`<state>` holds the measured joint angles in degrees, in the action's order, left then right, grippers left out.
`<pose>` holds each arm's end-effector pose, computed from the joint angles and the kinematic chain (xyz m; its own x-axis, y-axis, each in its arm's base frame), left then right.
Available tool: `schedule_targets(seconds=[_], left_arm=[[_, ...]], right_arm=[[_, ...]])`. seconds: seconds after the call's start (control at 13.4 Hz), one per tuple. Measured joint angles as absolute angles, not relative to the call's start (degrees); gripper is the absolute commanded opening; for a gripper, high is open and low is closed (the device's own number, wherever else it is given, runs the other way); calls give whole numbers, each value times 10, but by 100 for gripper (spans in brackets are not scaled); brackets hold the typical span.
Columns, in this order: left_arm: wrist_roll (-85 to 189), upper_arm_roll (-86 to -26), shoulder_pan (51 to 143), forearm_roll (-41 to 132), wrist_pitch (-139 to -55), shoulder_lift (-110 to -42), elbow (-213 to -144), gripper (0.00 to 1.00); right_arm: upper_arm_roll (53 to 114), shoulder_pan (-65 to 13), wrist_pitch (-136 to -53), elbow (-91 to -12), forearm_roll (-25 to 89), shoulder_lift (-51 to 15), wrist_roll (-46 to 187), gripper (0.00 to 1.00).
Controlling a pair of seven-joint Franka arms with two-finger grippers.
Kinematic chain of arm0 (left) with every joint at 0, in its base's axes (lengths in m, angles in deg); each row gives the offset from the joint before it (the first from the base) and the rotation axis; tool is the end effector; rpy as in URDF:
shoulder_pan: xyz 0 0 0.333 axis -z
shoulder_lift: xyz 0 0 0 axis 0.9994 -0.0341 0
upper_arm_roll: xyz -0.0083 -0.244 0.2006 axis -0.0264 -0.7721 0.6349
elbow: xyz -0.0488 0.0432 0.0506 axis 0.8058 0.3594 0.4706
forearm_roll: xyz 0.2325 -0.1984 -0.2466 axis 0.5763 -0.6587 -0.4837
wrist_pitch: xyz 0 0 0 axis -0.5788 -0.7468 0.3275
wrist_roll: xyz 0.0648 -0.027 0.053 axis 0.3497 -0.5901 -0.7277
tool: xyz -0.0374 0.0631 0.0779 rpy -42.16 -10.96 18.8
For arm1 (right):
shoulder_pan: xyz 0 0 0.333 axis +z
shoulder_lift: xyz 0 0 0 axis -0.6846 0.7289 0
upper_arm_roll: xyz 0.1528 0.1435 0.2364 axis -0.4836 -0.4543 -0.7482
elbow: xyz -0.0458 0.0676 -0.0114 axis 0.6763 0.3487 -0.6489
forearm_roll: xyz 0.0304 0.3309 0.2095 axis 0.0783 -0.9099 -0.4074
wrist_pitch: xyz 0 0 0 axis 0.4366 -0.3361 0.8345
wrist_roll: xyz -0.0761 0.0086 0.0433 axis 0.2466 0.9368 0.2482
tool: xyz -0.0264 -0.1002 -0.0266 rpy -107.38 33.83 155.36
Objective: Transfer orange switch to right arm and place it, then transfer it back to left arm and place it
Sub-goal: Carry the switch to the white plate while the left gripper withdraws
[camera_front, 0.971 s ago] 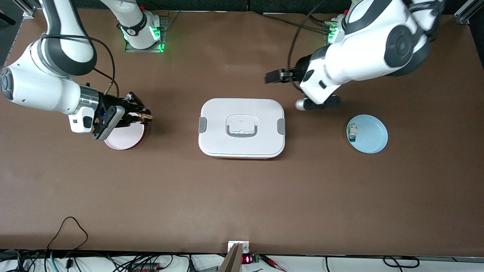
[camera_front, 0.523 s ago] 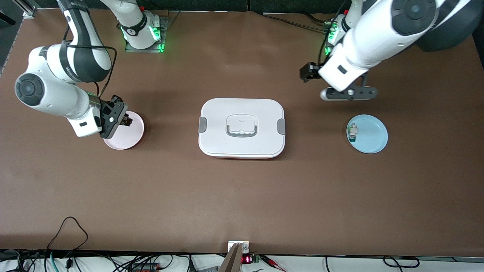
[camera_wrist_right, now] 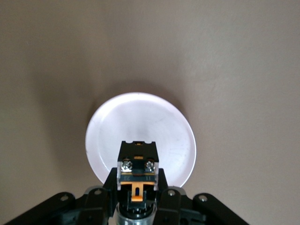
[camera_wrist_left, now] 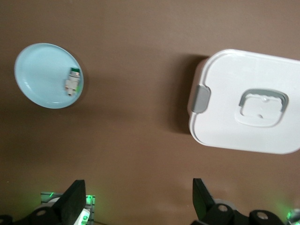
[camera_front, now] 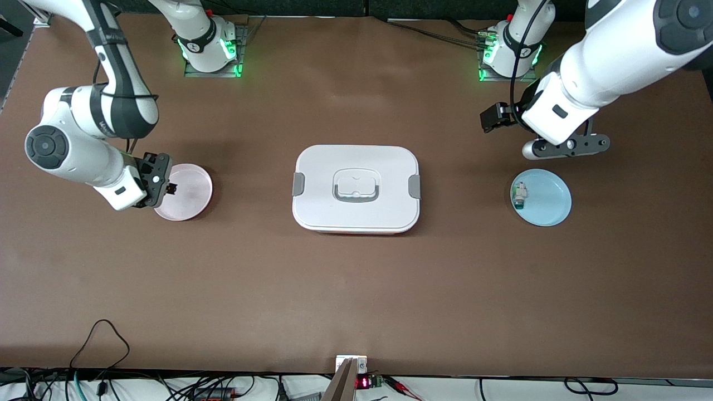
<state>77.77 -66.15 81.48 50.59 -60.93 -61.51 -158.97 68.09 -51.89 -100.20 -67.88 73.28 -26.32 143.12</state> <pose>0.5521 -0.2016 0.5986 0.9632 0.1642 -0.2126 0.1791 -0.9824 0.0528 0.5791 0.0056 0.3135 0.1486 0.9877 -0.0492 0.9769 -0.1543 -0.1477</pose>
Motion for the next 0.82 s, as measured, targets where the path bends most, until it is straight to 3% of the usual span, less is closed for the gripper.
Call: schedule_targets(seconds=[0.45, 0.82], left_arm=[[662, -518, 859, 506, -606, -596, -1604, 100], [571, -461, 855, 520, -606, -587, -1629, 100]], right_arm=[[681, -540, -1151, -767, 738, -235, 1517, 20], [680, -540, -1175, -796, 745, -232, 1518, 20]])
